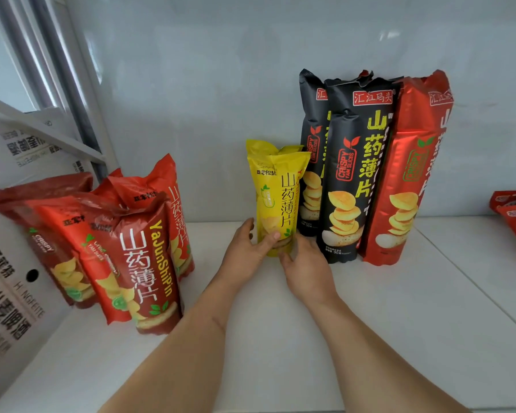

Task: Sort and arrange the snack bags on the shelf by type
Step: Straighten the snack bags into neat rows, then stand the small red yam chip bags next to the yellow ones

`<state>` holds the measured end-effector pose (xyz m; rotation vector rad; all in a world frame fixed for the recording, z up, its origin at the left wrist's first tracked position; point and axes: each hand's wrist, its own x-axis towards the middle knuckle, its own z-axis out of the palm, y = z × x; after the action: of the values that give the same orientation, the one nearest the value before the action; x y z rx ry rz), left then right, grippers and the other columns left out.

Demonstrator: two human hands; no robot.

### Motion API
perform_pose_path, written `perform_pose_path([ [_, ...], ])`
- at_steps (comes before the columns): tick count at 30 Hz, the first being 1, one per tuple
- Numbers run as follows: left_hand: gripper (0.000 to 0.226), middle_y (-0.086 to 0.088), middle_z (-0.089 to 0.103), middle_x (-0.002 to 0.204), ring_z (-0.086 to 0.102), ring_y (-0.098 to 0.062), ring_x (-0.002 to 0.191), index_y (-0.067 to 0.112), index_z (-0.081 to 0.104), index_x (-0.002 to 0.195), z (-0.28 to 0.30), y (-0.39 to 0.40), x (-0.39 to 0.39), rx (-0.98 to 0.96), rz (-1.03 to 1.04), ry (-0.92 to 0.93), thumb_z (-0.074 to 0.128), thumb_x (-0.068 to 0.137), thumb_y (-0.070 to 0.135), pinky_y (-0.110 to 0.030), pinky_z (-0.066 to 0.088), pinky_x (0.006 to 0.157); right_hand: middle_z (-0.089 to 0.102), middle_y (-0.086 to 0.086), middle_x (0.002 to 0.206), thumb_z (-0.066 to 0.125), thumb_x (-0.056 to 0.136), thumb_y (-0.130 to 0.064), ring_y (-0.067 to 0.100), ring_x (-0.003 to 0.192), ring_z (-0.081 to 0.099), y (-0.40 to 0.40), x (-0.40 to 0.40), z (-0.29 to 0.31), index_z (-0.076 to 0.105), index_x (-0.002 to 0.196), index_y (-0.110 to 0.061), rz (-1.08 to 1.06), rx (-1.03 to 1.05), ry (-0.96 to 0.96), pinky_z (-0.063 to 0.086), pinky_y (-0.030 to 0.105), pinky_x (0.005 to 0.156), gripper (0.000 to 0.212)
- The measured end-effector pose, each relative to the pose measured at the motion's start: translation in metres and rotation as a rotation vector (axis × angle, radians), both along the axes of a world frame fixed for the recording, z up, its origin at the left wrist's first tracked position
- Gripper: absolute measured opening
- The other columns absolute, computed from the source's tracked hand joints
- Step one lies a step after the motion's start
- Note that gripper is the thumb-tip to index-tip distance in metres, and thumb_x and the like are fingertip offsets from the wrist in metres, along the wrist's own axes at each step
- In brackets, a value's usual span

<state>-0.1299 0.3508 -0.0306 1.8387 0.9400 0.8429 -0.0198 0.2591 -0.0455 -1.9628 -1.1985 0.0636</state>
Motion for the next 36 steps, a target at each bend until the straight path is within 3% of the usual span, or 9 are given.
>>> perform_pose_path([
  [3, 0.064, -0.005, 0.04, 0.156, 0.043, -0.021, 0.14, 0.013, 0.038, 0.152, -0.003, -0.018, -0.018, 0.229, 0.121, 0.244, 0.055, 0.099, 0.045, -0.034, 0.037, 0.113, 0.056, 0.01, 0.124, 0.049, 0.099, -0.028, 0.03, 0.112, 0.054, -0.02, -0.009, 0.004, 0.055, 0.127, -0.012, -0.005, -0.13, -0.253, 0.044, 0.035, 0.082, 0.033],
  [7, 0.041, -0.002, 0.05, 0.147, 0.053, -0.025, 0.128, 0.017, 0.053, 0.141, -0.002, -0.054, -0.052, 0.575, 0.19, 0.588, 0.044, 0.105, 0.032, -0.037, 0.047, 0.096, 0.064, 0.013, 0.106, 0.055, 0.095, -0.019, 0.036, 0.095, 0.06, -0.046, -0.02, 0.007, 0.067, 0.111, -0.008, 0.088, -0.164, -0.558, 0.047, 0.04, 0.076, 0.023],
  [11, 0.034, -0.006, 0.072, 0.091, 0.07, -0.031, 0.074, 0.01, 0.074, 0.092, -0.006, -0.09, -0.089, 0.91, 0.225, 0.599, 0.046, 0.091, 0.028, -0.036, 0.056, 0.053, 0.066, 0.008, 0.082, 0.073, 0.076, -0.008, 0.032, 0.074, 0.062, -0.063, -0.036, 0.012, 0.073, 0.088, -0.011, 0.132, -0.136, -0.731, 0.047, 0.036, 0.062, 0.012],
  [14, 0.035, -0.005, 0.072, 0.082, 0.069, -0.029, 0.069, 0.011, 0.073, 0.083, -0.009, -0.111, -0.115, 1.026, 0.254, 0.588, 0.044, 0.088, 0.028, -0.035, 0.055, 0.046, 0.066, 0.008, 0.093, 0.062, 0.087, -0.01, 0.033, 0.086, 0.061, -0.072, -0.056, 0.02, 0.07, 0.097, -0.012, 0.188, -0.107, -0.742, 0.044, 0.037, 0.068, 0.013],
  [21, 0.025, 0.001, 0.072, 0.088, 0.068, -0.021, 0.07, 0.013, 0.074, 0.089, -0.002, -0.131, -0.17, 1.071, 0.353, 0.433, 0.052, 0.093, 0.025, -0.031, 0.052, 0.049, 0.062, 0.005, 0.118, 0.042, 0.102, -0.024, 0.03, 0.106, 0.056, -0.079, -0.112, 0.03, 0.062, 0.119, -0.016, 0.314, -0.034, -0.599, 0.043, 0.038, 0.081, 0.028],
  [26, 0.028, 0.006, 0.072, 0.095, 0.066, -0.017, 0.069, 0.015, 0.072, 0.092, 0.001, -0.123, -0.209, 0.962, 0.523, 0.263, 0.05, 0.096, 0.032, -0.023, 0.044, 0.046, 0.06, 0.002, 0.13, 0.046, 0.101, -0.03, 0.023, 0.117, 0.055, -0.071, -0.146, 0.04, 0.055, 0.132, -0.018, 0.329, 0.041, -0.283, 0.046, 0.035, 0.089, 0.034],
  [28, 0.029, 0.007, 0.071, 0.102, 0.066, -0.015, 0.07, 0.015, 0.072, 0.097, 0.004, -0.117, -0.222, 0.874, 0.583, 0.205, 0.051, 0.097, 0.034, -0.021, 0.041, 0.051, 0.056, 0.0, 0.136, 0.052, 0.099, -0.035, 0.018, 0.124, 0.052, -0.066, -0.16, 0.04, 0.05, 0.138, -0.018, 0.363, 0.08, -0.07, 0.044, 0.033, 0.096, 0.043],
  [31, 0.019, 0.008, 0.068, 0.111, 0.067, -0.016, 0.088, 0.017, 0.071, 0.108, 0.01, -0.106, -0.236, 0.682, 0.654, 0.102, 0.057, 0.099, 0.027, -0.03, 0.05, 0.065, 0.051, -0.004, 0.139, 0.065, 0.089, -0.047, 0.013, 0.126, 0.05, -0.057, -0.182, 0.034, 0.04, 0.144, -0.022, 0.366, 0.083, 0.14, 0.044, 0.032, 0.098, 0.065],
  [36, 0.026, 0.005, 0.059, 0.128, 0.058, -0.01, 0.105, 0.017, 0.064, 0.123, 0.018, -0.09, -0.248, 0.484, 0.675, -0.112, 0.056, 0.1, 0.026, -0.033, 0.047, 0.087, 0.061, -0.016, 0.119, 0.078, 0.063, -0.064, 0.006, 0.107, 0.062, -0.034, -0.214, 0.024, 0.044, 0.124, -0.044, 0.33, 0.148, 0.325, 0.057, 0.038, 0.085, 0.071],
])
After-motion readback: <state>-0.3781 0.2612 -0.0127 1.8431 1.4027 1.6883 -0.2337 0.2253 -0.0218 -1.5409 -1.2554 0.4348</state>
